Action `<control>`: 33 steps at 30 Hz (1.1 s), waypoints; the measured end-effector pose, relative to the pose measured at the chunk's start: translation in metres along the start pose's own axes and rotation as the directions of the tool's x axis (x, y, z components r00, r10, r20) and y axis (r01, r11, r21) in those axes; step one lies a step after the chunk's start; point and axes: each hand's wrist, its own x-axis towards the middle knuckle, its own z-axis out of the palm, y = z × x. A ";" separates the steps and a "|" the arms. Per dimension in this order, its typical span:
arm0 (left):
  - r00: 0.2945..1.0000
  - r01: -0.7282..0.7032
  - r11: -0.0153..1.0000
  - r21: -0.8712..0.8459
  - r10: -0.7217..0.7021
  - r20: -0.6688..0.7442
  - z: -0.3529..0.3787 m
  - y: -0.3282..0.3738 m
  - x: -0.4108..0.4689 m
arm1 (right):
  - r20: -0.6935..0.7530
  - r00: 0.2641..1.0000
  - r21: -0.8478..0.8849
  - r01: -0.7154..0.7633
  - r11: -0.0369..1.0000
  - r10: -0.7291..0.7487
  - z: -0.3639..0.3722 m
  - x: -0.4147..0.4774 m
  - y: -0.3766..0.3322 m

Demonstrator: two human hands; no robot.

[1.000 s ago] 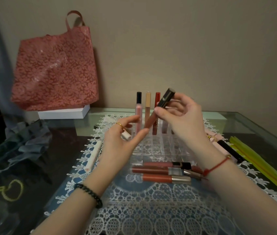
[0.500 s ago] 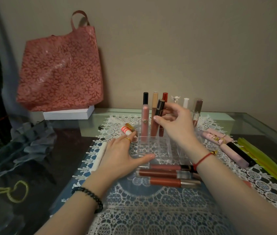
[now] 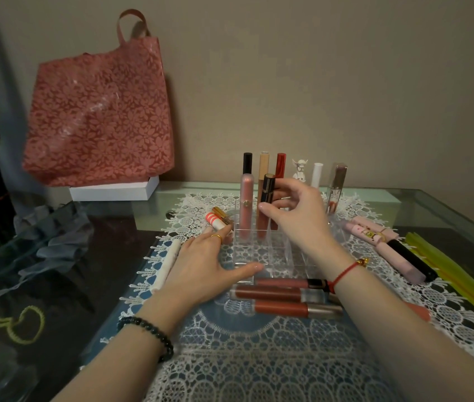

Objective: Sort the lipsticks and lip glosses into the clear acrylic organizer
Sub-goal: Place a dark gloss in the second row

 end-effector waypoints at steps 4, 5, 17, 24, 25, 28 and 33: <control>1.000 0.007 1.000 0.014 -0.007 0.001 0.000 0.000 0.000 | -0.005 1.000 -0.009 -0.001 1.000 0.001 0.000 -0.001 0.000; 1.000 0.010 1.000 0.019 -0.010 0.000 0.001 0.000 0.000 | -0.006 1.000 -0.013 -0.001 1.000 0.001 0.000 -0.001 0.001; 1.000 0.007 0.999 0.039 -0.007 -0.012 -0.001 0.003 -0.001 | -0.008 1.000 -0.024 -0.005 1.000 0.005 0.002 -0.002 0.001; 0.996 -0.063 0.983 0.175 0.073 -0.053 -0.008 0.007 -0.004 | -0.038 0.999 -0.027 0.014 1.000 -0.015 -0.015 -0.003 -0.016; 0.995 -0.069 0.982 0.178 0.081 -0.059 -0.010 0.008 -0.005 | -0.050 0.999 -0.023 0.020 1.000 -0.021 -0.019 -0.003 -0.020; 0.977 -0.130 0.979 0.157 0.153 -0.146 -0.019 0.016 -0.007 | -0.053 0.998 0.004 0.047 0.999 -0.047 -0.034 -0.009 -0.030; 0.853 -0.377 0.921 0.097 0.386 -0.351 -0.024 0.027 -0.011 | 0.085 0.992 -0.055 0.097 0.994 -0.092 -0.060 -0.032 -0.030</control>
